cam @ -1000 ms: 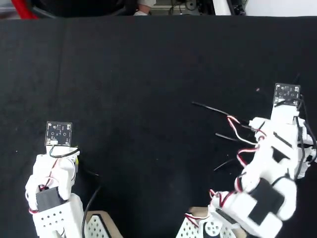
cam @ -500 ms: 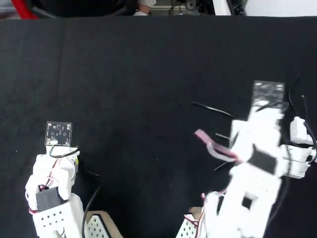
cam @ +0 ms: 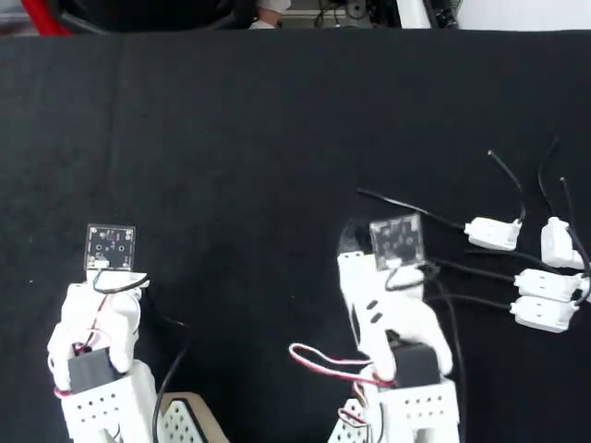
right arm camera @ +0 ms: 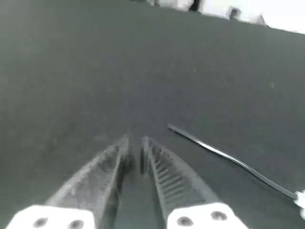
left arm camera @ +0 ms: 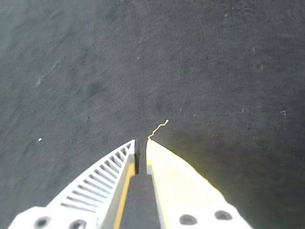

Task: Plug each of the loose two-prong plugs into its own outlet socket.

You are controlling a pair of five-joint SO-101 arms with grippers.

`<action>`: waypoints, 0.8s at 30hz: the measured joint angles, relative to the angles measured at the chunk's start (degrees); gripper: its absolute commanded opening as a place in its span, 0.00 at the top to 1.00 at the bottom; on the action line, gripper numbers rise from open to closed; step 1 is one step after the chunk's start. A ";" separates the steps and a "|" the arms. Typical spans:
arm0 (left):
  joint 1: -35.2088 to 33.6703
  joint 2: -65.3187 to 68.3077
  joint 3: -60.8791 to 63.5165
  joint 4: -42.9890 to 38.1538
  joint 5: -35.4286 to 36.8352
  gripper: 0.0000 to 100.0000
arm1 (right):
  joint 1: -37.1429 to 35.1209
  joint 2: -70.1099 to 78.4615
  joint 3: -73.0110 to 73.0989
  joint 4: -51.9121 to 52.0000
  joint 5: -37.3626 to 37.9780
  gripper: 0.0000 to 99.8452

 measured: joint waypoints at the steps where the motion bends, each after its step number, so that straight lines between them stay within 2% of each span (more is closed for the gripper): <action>1: 0.35 0.00 0.00 0.09 0.00 0.95 | 0.26 -0.18 0.09 0.97 -1.49 0.97; 5: 0.35 0.00 0.00 3.60 0.00 0.95 | 0.00 -0.18 0.18 6.33 -5.45 0.97; 9: 0.35 0.00 0.00 9.67 0.09 0.95 | 0.00 -0.18 0.26 10.55 -5.80 0.97; 24: 0.35 0.00 0.00 10.81 0.09 0.95 | 0.00 -0.18 0.26 11.60 -5.80 0.97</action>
